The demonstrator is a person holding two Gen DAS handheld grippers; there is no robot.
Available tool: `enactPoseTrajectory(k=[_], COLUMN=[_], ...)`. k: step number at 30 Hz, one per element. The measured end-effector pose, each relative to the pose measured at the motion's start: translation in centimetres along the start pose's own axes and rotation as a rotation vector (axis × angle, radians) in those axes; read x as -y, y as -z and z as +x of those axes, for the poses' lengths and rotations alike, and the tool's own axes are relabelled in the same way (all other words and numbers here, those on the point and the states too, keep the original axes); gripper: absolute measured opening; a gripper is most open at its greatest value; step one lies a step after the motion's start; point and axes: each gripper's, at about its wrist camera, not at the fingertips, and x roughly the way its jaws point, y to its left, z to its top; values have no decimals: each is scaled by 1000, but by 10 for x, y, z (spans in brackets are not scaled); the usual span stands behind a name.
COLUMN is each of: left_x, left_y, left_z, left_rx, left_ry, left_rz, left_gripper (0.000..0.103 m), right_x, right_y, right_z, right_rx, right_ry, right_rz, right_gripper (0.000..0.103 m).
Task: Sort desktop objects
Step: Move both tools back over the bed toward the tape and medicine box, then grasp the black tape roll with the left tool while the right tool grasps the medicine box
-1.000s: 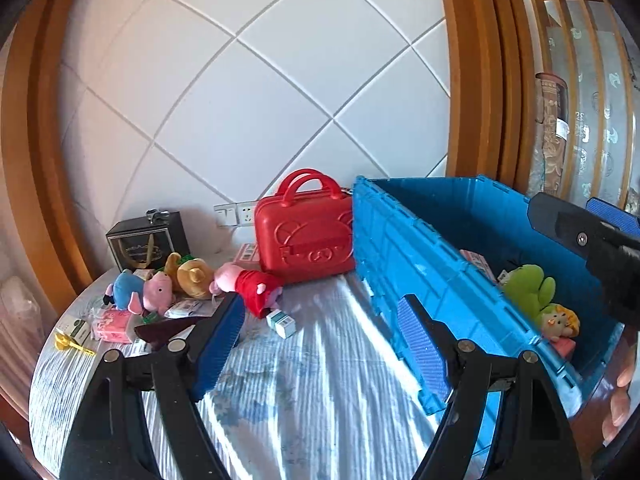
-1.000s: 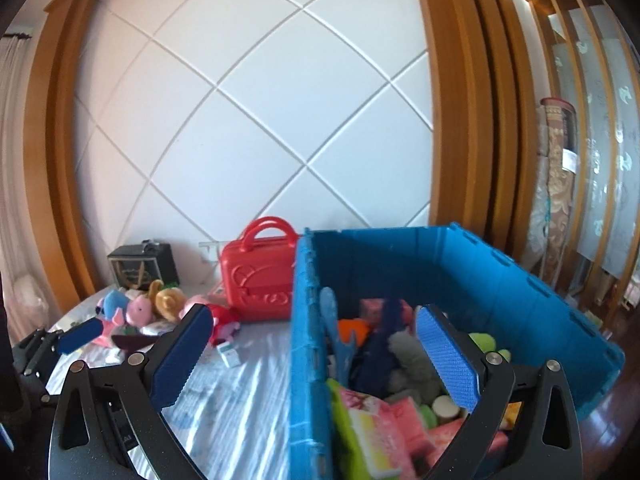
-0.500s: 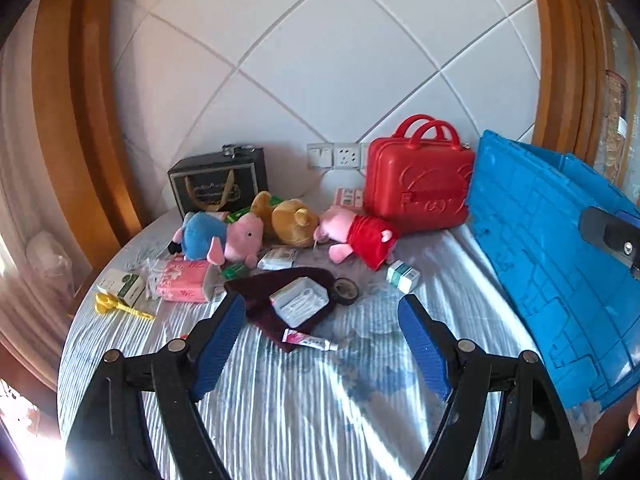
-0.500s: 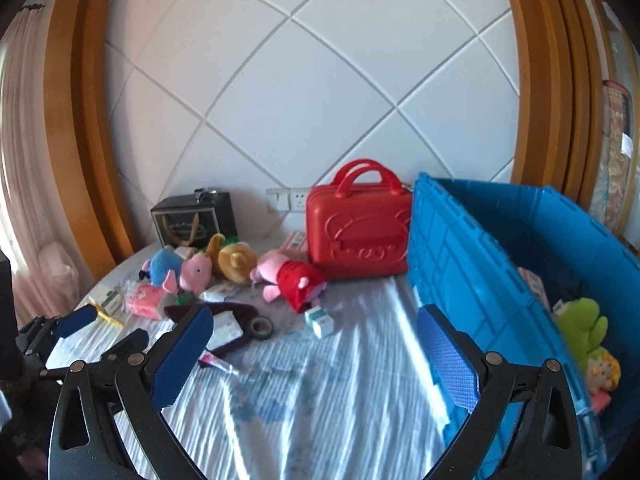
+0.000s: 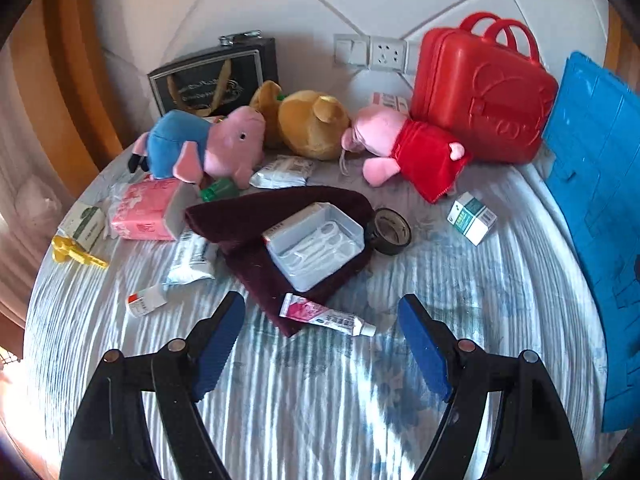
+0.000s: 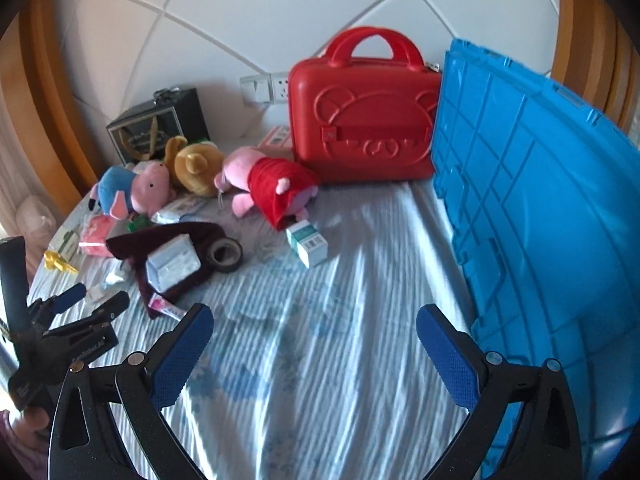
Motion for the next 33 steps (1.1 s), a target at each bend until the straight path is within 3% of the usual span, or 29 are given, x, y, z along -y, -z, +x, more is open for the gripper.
enactPoseTrajectory(k=[9, 13, 15, 23, 26, 28, 30, 31, 33], left_x=[61, 69, 73, 82, 82, 81, 78, 76, 76], left_y=[-34, -46, -51, -70, -67, -62, -60, -58, -56], left_z=[103, 140, 153, 167, 167, 164, 160, 157, 153], left_rx=[-128, -177, -184, -112, -113, -103, -109, -115, -117], left_ry=[64, 99, 81, 73, 74, 49, 58, 64, 69], left_rz=[105, 107, 118, 207, 218, 228, 216, 203, 195], left_gripper=[79, 79, 79, 79, 69, 57, 57, 57, 57], right_x=[22, 30, 34, 34, 30, 27, 22, 20, 17], right_y=[-19, -22, -24, -35, -39, -40, -41, -41, -43], right_z=[113, 150, 166, 218, 231, 236, 239, 241, 244], right_rx=[-148, -190, -205, -232, -241, -242, -238, -238, -236], right_ry=[-3, 11, 12, -37, -59, -70, -74, -77, -84], right_rz=[48, 76, 96, 122, 120, 112, 97, 91, 80], right_gripper=[103, 103, 103, 103, 103, 103, 103, 101, 85])
